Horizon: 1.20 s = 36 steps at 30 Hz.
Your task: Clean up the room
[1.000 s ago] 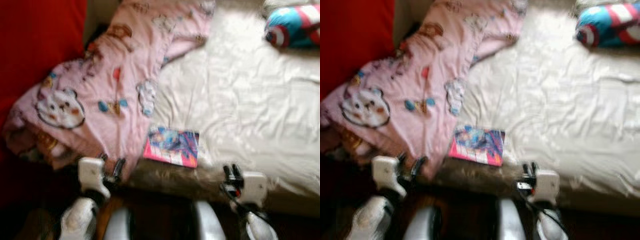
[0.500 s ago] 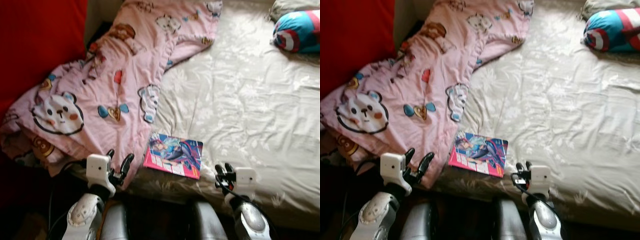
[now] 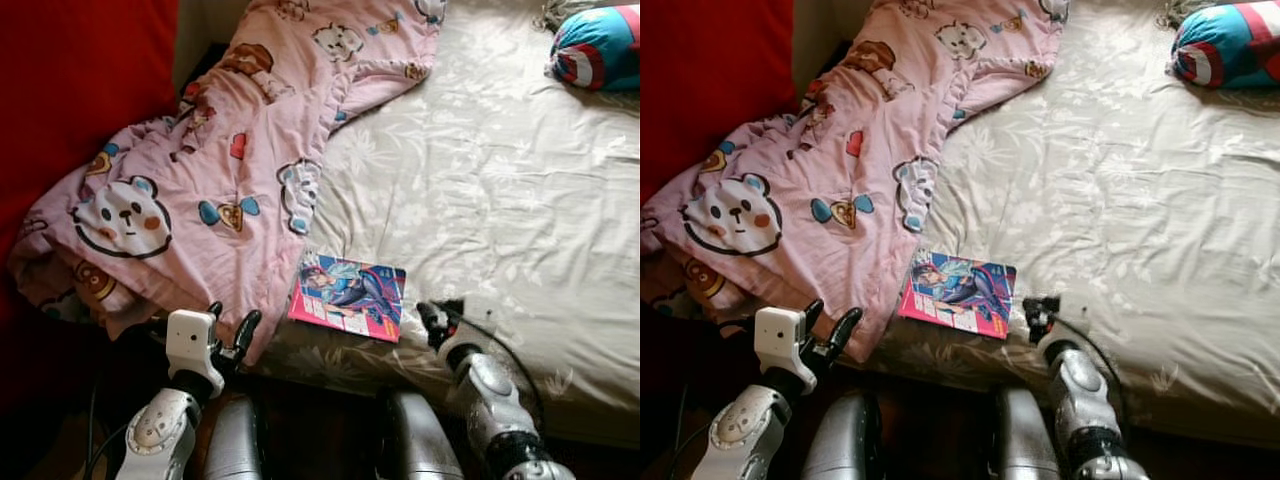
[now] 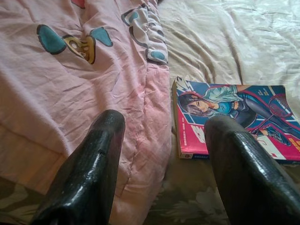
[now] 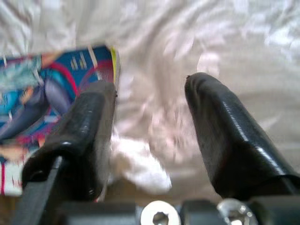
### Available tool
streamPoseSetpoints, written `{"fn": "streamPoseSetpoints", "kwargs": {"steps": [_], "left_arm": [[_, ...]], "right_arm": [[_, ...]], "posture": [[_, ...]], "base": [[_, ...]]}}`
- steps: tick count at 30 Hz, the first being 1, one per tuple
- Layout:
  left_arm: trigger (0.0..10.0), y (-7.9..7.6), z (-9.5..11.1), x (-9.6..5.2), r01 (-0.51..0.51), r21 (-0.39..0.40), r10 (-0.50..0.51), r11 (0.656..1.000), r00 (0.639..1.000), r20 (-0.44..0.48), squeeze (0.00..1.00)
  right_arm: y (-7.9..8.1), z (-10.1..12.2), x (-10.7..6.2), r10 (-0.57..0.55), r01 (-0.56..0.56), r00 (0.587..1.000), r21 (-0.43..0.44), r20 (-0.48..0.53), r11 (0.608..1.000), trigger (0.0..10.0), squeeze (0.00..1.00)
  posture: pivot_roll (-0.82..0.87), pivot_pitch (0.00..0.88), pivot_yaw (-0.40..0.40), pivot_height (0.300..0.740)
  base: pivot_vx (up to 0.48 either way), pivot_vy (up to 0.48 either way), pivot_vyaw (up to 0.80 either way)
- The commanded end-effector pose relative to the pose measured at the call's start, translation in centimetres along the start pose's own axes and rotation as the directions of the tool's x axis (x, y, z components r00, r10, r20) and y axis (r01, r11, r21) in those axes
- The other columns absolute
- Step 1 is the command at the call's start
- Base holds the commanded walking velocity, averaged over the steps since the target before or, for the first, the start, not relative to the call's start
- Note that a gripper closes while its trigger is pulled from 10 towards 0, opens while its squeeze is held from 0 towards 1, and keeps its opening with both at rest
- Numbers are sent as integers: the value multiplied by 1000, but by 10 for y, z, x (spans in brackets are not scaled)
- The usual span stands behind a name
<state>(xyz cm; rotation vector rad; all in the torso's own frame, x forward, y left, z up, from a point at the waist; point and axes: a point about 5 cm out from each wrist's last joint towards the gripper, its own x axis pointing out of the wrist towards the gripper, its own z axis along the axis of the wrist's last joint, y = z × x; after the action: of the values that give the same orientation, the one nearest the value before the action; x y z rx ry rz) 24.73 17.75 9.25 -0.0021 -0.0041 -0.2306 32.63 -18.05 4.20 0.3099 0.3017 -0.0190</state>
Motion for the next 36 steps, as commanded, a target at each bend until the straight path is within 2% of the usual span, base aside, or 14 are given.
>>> {"fn": "streamPoseSetpoints", "kwargs": {"steps": [1, 2, 3, 8, 13, 19, 26, 27, 28, 30, 33, 34, 35, 36], "left_arm": [[10000, 2, -1, -5, -3, 1, 3, 1000, 1000, -16, 0], [10000, 2, -1, -5, -3, 1, 3, 1000, 1000, -17, 0], [10000, 1, -1, -6, -3, 1, 3, 1000, 1000, -19, 0], [10000, 1, -1, -9, -1, 1, 1, 1000, 1000, -27, 0], [10000, 2, 1, -10, -2, 4, 2, 1000, 1000, -30, 0], [10000, 2, 2, -10, -2, 5, 2, 1000, 999, -32, 0], [10000, 3, 4, -8, -3, 5, 3, 1000, 1000, -30, 0], [10000, 3, 4, -8, -2, 7, 3, 1000, 999, -32, 0], [10000, 4, 3, -8, -2, 8, 3, 1000, 999, -34, 0], [10000, 4, 3, -9, -3, 9, 3, 1000, 999, -36, 0], [10000, 5, 4, -9, -4, 10, 4, 1000, 999, -37, 0], [10000, 5, 4, -10, -4, 10, 4, 1000, 999, -39, 0], [10000, 5, 4, -10, -4, 10, 4, 1000, 999, -41, 0], [10000, 5, 4, -10, -4, 10, 4, 1000, 999, -41, 0]], "right_arm": [[-4, -13, -3, -7, 8, 998, 21, -63, 1000, 10000, 937], [-4, -13, -2, -1, 3, 997, 17, -71, 1000, 10000, 937], [-5, -13, -2, 7, -4, 997, 30, -78, 1000, 10000, 0], [-8, -23, -3, 8, 11, 987, 123, -158, 992, 10000, 0], [-6, -18, -2, 84, -111, 981, -153, -172, 982, 10000, 0], [-10, 6, 3, 146, -175, 981, -265, -127, 948, 10000, 0], [-14, 29, 3, 273, -310, 951, -503, -148, 807, 10000, 0], [-16, 32, 3, 277, -315, 949, -507, -152, 802, 10000, 855], [-19, 35, 3, 280, -326, 945, -514, -168, 793, 10000, 1000], [-21, 35, 2, 294, -357, 934, -538, -202, 764, 10000, 1000], [-25, 34, -1, 302, -418, 908, -651, -290, 634, 10000, 1000], [-27, 34, -1, 280, -414, 910, -683, -306, 601, 10000, 902], [-29, 35, -2, 268, -430, 903, -711, -337, 556, 10000, 0], [-29, 35, -2, 268, -430, 903, -711, -337, 556, 10000, 0]], "posture": [[108, 291, 2, 607], [112, 300, 5, 607], [112, 300, 5, 607], [115, 318, 12, 607], [121, 330, 18, 607], [116, 335, 17, 607], [119, 346, 20, 607], [119, 345, 20, 607], [120, 343, 20, 607], [121, 342, 20, 607], [124, 339, 20, 607], [123, 337, 20, 607], [125, 334, 20, 607], [125, 334, 20, 607]], "base": [[0, 0, 0], [0, 0, 0], [0, 0, 0], [0, 0, 0], [0, 0, 0], [0, 0, 0], [0, 0, 0], [0, 0, 0], [0, 0, 0], [0, 0, 0], [0, 0, 0], [0, 0, 0], [0, 0, 0], [0, 0, 0]]}}
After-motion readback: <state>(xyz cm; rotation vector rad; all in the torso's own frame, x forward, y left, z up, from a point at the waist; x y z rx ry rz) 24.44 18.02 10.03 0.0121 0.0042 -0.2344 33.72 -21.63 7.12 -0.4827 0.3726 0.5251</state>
